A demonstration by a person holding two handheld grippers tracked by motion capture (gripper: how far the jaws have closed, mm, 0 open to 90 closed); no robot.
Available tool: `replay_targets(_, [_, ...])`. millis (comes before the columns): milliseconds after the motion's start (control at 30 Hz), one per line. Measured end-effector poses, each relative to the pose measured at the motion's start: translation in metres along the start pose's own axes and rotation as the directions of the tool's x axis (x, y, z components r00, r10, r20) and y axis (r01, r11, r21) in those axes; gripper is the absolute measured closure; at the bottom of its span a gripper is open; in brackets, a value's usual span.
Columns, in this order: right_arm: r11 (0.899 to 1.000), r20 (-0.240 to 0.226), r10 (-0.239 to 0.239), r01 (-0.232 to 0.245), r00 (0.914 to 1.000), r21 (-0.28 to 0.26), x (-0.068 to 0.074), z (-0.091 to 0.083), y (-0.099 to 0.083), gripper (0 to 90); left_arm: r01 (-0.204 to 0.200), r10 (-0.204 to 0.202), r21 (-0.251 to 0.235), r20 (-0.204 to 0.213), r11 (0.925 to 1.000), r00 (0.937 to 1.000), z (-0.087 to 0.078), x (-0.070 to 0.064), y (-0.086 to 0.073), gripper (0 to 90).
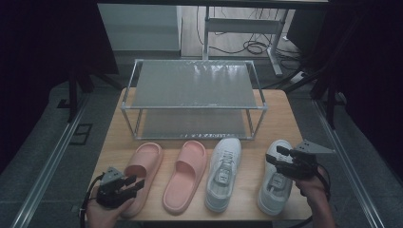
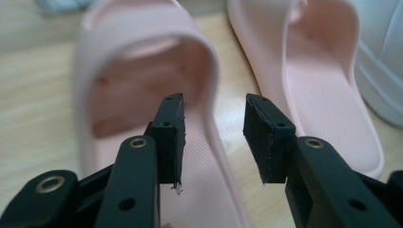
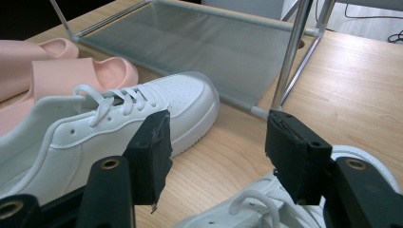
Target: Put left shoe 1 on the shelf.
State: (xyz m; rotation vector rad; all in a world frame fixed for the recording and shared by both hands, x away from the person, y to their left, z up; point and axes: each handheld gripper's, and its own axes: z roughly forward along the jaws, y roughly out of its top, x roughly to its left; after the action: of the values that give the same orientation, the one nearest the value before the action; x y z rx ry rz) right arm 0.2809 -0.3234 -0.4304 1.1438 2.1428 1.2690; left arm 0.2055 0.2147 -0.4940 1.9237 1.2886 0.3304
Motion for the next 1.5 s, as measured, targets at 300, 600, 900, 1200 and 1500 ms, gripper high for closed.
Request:
replay_targets(300, [1.0,-0.003,-0.004,0.004,1.0,0.0,0.001,-0.001,0.001,42.2,-0.01,0.01,0.042,0.012,0.9991,0.9999,0.022,-0.006,-0.002,58.7])
replay_targets(600, [1.0,-0.004,-0.007,0.007,1.0,0.002,0.001,0.0,0.001,42.1,-0.012,0.013,0.039,-0.028,0.9992,0.9995,0.026,-0.003,0.003,58.3])
replay_targets(900, [1.0,-0.005,-0.008,0.008,1.0,0.002,0.001,0.0,0.001,42.1,-0.024,0.026,0.043,-0.04,0.9988,0.9988,0.038,0.0,0.018,62.6])
replay_targets(1200, [1.0,-0.004,-0.006,0.006,1.0,0.0,0.001,0.001,0.001,42.1,-0.032,0.035,0.041,-0.082,0.9986,0.996,0.043,-0.003,0.02,80.4])
replay_targets(1500, [1.0,-0.004,-0.007,0.007,1.0,-0.001,0.001,0.0,0.001,42.1,-0.043,0.044,0.008,-0.132,0.999,0.9903,0.034,-0.004,0.024,85.2])
